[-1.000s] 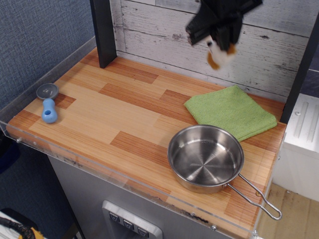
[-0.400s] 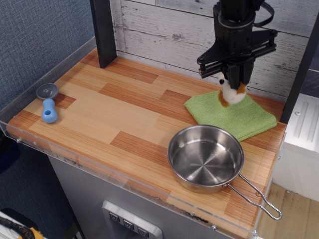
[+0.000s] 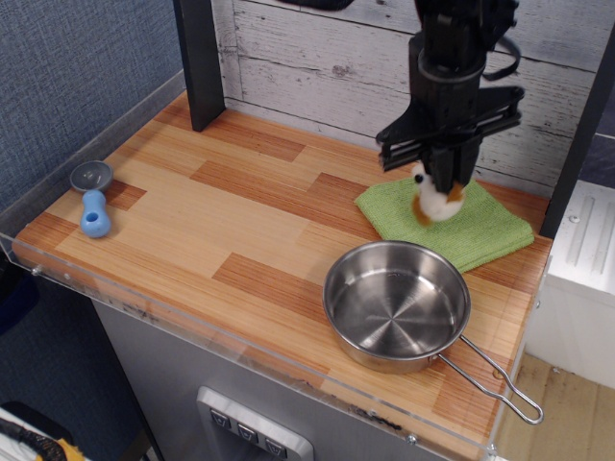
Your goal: Place the toy on the green cloth.
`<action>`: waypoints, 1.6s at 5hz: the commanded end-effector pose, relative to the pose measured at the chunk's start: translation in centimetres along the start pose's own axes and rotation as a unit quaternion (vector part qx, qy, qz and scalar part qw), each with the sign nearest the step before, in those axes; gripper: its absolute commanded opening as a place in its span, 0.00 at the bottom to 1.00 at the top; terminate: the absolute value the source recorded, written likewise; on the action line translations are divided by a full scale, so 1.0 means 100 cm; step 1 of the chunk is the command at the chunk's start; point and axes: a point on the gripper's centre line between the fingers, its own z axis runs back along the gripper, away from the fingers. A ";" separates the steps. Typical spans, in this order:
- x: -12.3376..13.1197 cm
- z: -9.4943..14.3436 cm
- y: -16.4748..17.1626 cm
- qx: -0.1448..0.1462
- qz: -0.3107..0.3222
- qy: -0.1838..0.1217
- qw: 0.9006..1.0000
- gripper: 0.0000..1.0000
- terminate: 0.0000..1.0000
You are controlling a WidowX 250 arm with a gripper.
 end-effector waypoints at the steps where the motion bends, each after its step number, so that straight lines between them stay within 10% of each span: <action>1: 0.009 0.020 0.009 0.000 0.025 0.005 1.000 1.00 0.00; 5: 0.010 0.026 0.006 -0.005 0.025 -0.012 1.000 1.00 0.00; 8: 0.031 0.075 0.013 -0.040 0.072 -0.044 0.996 1.00 0.00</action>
